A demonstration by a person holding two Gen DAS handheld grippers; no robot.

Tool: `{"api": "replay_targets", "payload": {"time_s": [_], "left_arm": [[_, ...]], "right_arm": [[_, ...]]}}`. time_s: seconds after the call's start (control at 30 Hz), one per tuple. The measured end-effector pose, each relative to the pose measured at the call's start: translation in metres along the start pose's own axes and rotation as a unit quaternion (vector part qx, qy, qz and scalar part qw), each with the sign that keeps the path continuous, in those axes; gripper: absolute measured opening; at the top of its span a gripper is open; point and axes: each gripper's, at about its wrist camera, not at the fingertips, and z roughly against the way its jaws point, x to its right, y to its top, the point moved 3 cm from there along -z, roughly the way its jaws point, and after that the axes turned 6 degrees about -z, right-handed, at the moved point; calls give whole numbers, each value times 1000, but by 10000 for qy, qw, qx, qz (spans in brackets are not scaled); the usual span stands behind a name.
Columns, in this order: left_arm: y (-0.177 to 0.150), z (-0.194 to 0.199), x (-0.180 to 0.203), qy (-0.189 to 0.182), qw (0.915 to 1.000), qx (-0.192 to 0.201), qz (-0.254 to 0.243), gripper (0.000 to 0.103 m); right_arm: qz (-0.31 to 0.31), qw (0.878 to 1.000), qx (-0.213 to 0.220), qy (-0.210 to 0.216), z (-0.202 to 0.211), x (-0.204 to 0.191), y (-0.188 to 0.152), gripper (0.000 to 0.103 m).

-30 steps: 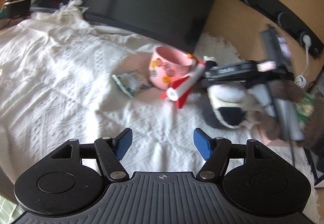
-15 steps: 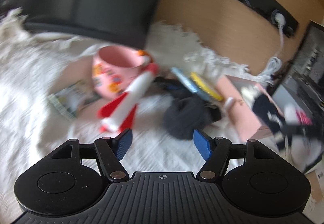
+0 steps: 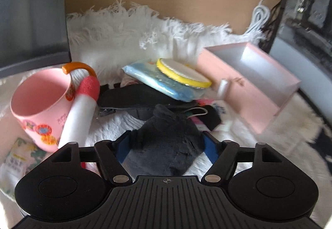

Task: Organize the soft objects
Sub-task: 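Carry the black plush bear into the pink box and open the left tool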

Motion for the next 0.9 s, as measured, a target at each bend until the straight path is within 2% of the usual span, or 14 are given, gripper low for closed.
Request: {"api": "replay_targets", "payload": {"time_s": [0.13, 0.47, 0.7, 0.9], "left_arm": [[-5, -8, 0, 117, 9999, -46, 12, 81], [-19, 18, 28, 357, 9971, 72, -664, 73], [-33, 61, 73, -538, 9966, -49, -619, 72], [-26, 90, 139, -1610, 9802, -217, -1129, 72]], "right_arm": [[-33, 9999, -116, -122, 2, 9, -9, 46], [-140, 9995, -36, -265, 12, 36, -9, 46], [-203, 9991, 260, -266, 33, 54, -1, 46], [-258, 9976, 506, -385, 50, 68, -5, 46]]}}
